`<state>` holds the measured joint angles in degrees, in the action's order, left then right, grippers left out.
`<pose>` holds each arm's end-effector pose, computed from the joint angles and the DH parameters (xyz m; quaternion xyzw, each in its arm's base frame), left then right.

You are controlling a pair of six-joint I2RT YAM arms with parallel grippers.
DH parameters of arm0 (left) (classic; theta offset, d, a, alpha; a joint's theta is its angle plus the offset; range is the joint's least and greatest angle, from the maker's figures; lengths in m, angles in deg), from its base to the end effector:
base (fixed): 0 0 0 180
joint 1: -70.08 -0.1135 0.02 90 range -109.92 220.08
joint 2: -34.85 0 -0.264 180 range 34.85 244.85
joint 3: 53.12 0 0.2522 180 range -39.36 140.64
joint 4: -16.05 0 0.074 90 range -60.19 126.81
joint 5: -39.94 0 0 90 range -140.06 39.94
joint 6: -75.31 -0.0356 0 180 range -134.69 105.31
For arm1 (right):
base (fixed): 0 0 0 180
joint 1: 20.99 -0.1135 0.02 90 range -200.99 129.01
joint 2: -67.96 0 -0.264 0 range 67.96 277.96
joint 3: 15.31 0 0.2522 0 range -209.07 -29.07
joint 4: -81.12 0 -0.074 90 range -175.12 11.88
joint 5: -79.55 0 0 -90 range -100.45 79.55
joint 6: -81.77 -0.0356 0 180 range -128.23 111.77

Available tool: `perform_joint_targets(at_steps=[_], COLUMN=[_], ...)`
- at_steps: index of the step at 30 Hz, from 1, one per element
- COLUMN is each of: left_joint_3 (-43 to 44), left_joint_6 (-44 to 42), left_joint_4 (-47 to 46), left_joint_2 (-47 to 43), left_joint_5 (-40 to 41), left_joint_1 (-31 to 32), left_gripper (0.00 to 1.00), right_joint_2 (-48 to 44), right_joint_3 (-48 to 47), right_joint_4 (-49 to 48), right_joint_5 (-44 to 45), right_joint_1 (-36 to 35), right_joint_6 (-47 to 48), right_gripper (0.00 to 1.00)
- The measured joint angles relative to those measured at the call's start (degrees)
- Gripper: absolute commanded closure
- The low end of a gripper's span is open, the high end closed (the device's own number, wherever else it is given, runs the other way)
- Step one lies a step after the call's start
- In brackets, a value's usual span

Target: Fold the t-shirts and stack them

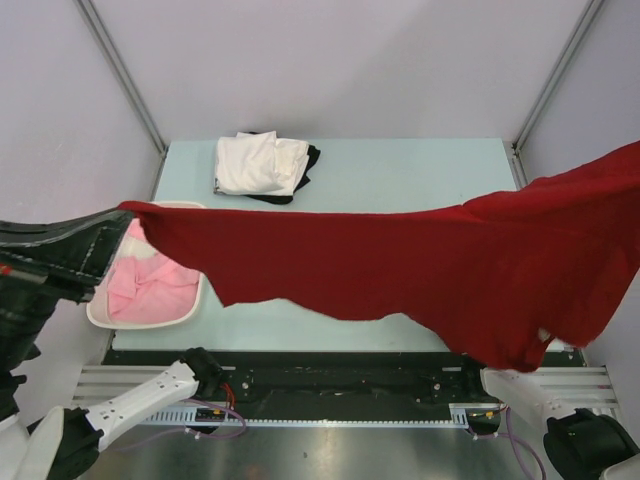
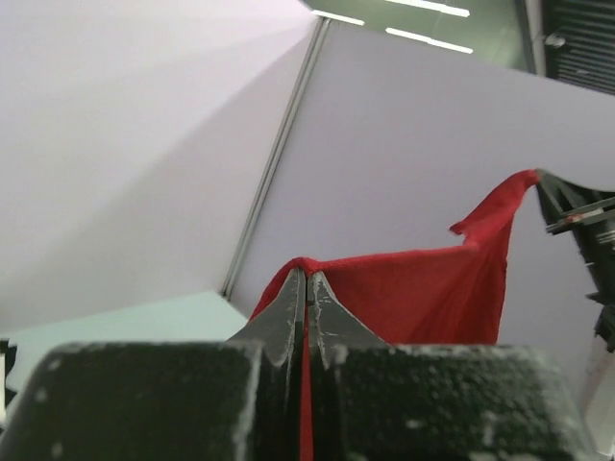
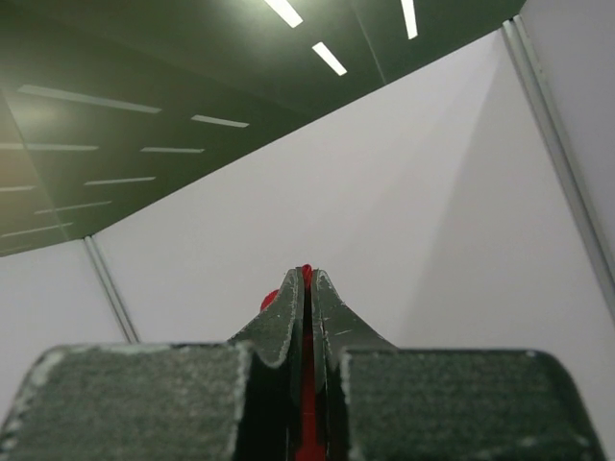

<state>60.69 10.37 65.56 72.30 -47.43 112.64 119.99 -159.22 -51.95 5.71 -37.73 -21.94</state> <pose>-0.0227 0.0231 0.5686 0.0603 0.5204 -0.4640 0.7144 -0.0681 -0.0308 0.6501 0.1198 0.3826 0.1882 0.8966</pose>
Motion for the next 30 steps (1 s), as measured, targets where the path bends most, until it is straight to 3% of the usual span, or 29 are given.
perform_joint_targets(at_steps=[5,10,14,19,25,30], left_joint_3=[4.70,1.79,-7.61,-25.31,-46.05,-54.47], left_joint_6=[-1.42,-2.62,-3.50,-3.04,1.88,6.27], left_joint_4=[-1.53,-3.13,-5.90,-10.71,-18.53,-25.90], left_joint_2=[1.62,3.89,5.55,6.86,8.68,14.51], left_joint_5=[-1.90,-0.28,4.07,7.93,2.60,-4.26], left_joint_1=[0.00,0.00,0.00,-2.64,-15.85,-26.21], left_gripper=[1.00,1.00,1.00,1.00,1.00,1.00], right_joint_2=[0.79,2.51,2.95,4.55,11.47,19.39], right_joint_3=[-0.76,0.13,8.57,27.02,45.88,51.41], right_joint_4=[1.16,1.22,-1.18,-6.47,-12.11,-14.34], right_joint_5=[-2.36,-1.99,0.48,4.39,6.64,6.40], right_joint_1=[0.39,0.57,0.63,0.63,2.05,5.79], right_joint_6=[-1.25,-1.27,-1.05,-1.03,-2.49,-4.72], right_gripper=[1.00,1.00,1.00,1.00,1.00,1.00])
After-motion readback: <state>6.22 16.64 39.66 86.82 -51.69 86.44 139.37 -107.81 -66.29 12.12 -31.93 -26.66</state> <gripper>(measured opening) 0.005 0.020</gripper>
